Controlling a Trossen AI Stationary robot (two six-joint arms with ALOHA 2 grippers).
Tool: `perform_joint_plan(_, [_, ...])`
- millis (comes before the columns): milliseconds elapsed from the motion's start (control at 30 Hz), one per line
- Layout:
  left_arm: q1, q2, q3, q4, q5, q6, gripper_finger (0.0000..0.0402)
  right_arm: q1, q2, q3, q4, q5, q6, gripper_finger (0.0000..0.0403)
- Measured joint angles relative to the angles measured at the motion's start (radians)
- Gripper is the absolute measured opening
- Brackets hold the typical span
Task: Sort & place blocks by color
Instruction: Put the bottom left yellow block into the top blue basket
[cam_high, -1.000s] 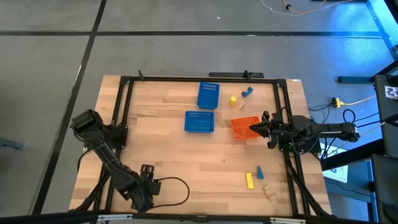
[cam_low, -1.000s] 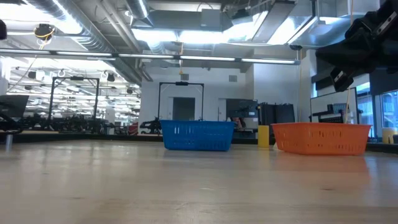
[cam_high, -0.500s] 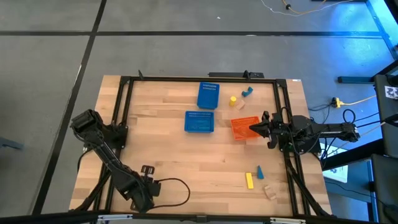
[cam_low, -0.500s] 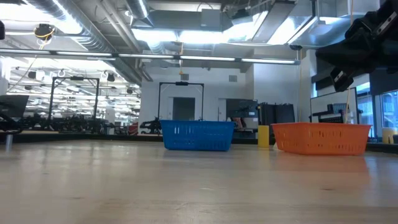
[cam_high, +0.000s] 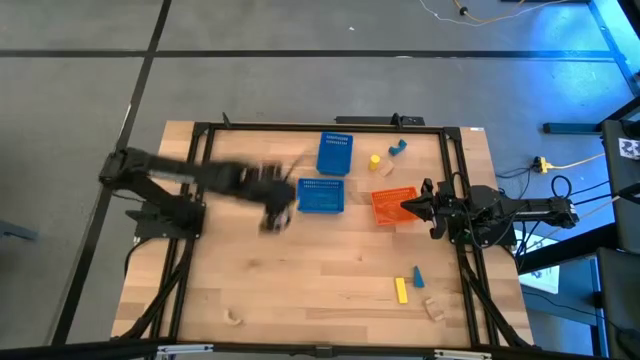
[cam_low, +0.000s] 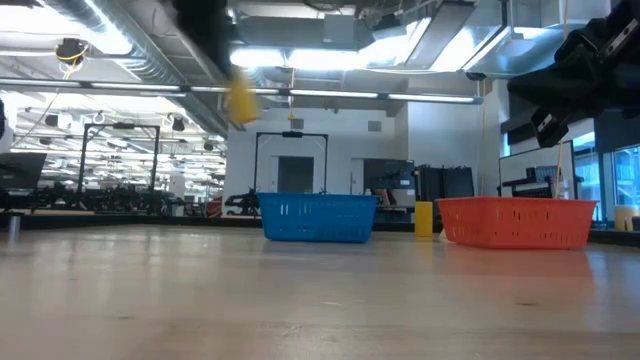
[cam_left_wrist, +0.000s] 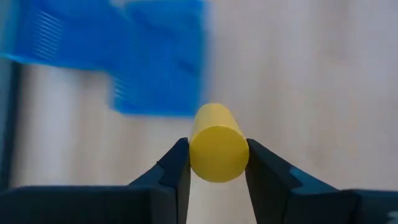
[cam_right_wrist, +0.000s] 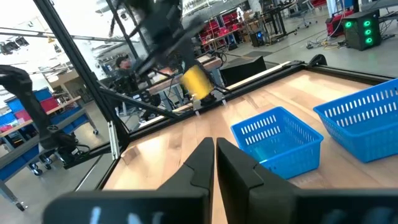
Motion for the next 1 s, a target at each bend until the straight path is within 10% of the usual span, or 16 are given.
perform_joint_plan(233, [0.38,0.315,0.365,-0.004,0.084,0.307,0.0109,0.0,0.0,0.0,0.0,0.0,0.0,0.002])
perform_joint_plan(500, [0.475,0.687,0.683,-0.041,0.135,0.333,0.0109,0.0,0.0,0.0,0.0,0.0,0.0,0.002])
perform_joint_plan(800, [0.48,0.807,0.726,-0.083,0.135,0.332,0.0111,0.0,0.0,0.0,0.0,0.0,0.0,0.002])
perform_joint_plan(1000, [0.475,0.796,0.727,-0.066,0.127,0.327,0.0226,0.0,0.0,0.0,0.0,0.0,0.0,0.002])
